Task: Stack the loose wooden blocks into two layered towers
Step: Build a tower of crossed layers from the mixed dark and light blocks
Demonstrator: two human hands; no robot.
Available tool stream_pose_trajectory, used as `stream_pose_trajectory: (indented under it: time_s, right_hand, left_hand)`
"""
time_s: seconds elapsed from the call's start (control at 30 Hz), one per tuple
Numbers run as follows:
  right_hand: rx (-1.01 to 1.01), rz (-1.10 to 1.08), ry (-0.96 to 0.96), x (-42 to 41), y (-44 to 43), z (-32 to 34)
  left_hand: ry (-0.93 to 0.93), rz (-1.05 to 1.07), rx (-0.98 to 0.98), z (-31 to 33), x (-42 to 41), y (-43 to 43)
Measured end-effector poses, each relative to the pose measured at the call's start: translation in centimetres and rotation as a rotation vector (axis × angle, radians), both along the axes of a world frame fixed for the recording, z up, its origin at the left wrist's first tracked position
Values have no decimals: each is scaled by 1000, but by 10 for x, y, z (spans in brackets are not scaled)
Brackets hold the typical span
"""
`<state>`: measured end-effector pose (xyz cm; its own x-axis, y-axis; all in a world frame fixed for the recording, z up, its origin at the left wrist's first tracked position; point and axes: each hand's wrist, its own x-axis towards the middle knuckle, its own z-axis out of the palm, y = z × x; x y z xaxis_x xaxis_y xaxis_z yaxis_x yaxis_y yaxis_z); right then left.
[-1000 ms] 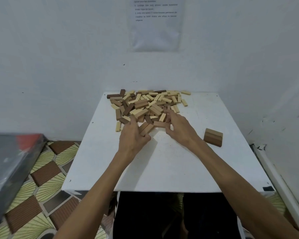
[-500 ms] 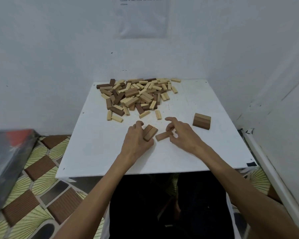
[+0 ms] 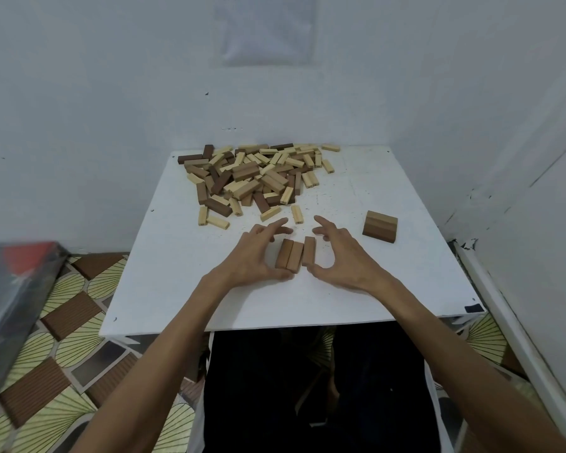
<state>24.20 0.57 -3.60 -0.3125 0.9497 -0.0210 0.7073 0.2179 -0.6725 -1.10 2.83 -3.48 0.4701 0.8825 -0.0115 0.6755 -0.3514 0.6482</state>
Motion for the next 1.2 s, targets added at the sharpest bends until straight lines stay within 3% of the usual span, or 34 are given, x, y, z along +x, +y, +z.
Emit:
stream_pose_trajectory:
  time_s: [0.2,0.57,0.83,1.2]
  right_hand:
    - [-30,25,11,2,3,-3]
    - [46,-2,38,-4,4,-10]
    - [41,0,74,-5,9,-10]
    - [78,-93,69,50,17,10]
  left_hand:
    - [-90,-30,-79,-4,-11,10]
    - [-115,11,74,-13,0,12]
    - [-227,59,-20,-17,5,18]
    - [-284,-53,-97,7,61,53]
